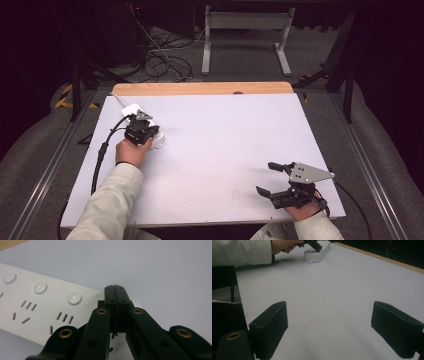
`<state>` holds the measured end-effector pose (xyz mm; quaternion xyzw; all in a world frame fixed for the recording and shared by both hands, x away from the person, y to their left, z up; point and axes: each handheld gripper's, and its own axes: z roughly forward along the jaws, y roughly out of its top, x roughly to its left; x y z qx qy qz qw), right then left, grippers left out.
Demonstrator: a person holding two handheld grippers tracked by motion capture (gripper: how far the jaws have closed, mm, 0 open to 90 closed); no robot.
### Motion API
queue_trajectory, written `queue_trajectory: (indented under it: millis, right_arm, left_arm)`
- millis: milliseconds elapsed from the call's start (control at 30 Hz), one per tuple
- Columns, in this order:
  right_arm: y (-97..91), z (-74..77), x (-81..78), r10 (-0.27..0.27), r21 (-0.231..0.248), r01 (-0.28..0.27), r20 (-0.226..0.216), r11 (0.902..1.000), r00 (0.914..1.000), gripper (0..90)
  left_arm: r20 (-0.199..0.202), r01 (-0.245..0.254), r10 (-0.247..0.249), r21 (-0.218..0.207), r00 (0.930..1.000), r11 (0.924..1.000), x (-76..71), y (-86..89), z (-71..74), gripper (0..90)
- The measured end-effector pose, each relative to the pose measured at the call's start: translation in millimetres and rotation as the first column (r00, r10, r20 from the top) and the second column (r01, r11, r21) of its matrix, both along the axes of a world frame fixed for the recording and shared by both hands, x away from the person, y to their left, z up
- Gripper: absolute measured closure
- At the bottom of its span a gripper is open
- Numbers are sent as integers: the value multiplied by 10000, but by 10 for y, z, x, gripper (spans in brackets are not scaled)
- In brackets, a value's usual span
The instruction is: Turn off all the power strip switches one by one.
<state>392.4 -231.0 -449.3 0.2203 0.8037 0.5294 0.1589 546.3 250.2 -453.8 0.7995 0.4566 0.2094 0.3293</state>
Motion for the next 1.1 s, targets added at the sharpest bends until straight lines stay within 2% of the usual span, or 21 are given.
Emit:
queue_trajectory:
  millis: [33, 67, 133, 200, 267, 433, 633, 767, 800, 1000, 1100]
  right_arm:
    - [-15, 0, 9, -25, 103, 26, -33, 9999, 10000, 141]
    - [-17, -2, 15, -24, 124, 24, -51, 9999, 10000, 141]
    - [-15, -3, 18, -30, 117, 31, -59, 9999, 10000, 141]
    - [-1, -6, 19, -2, 73, 2, -73, 10000, 10000, 141]
    - [1, -10, 16, 3, 64, -2, -90, 10000, 10000, 141]
    - [-9, -12, 15, -2, 129, 3, -121, 9999, 9999, 141]
    - [-9, -18, 21, -3, 121, 5, -191, 9999, 9998, 141]
    - [-9, -20, 21, 8, 117, -6, -187, 9999, 9998, 141]
    - [-8, -21, 21, -4, 107, 6, -203, 9999, 9998, 140]
    - [-9, -23, 23, 7, 85, -5, -198, 10000, 9998, 141]
    - [-5, -25, 20, 14, 72, -12, -211, 10000, 9998, 140]
  left_arm:
    - [245, 46, -26, -799, 9997, 9968, -2, 41, 96, 900]
    - [357, 27, 10, -1057, 9994, 9944, 5, 61, 142, 900]
    - [311, 17, 18, -1110, 9995, 9938, 15, 70, 181, 900]
    - [388, -31, 56, -624, 9992, 9980, 48, 75, 229, 900]
    - [319, -147, 162, -477, 9994, 9988, 85, 94, 230, 900]
    - [9, -633, 633, -400, 9980, 9972, 176, 206, 146, 900]
    - [-211, -751, 743, -381, 9970, 9964, 239, 232, 73, 900]
    - [-396, -780, 773, -183, 9962, 9968, 269, 253, 20, 900]
    - [-437, -821, 809, -259, 9958, 9963, 270, 251, 8, 900]
    - [-360, -786, 781, -142, 9963, 9968, 273, 252, -10, 900]
    - [-381, -860, 850, -234, 9957, 9960, 269, 241, -26, 900]
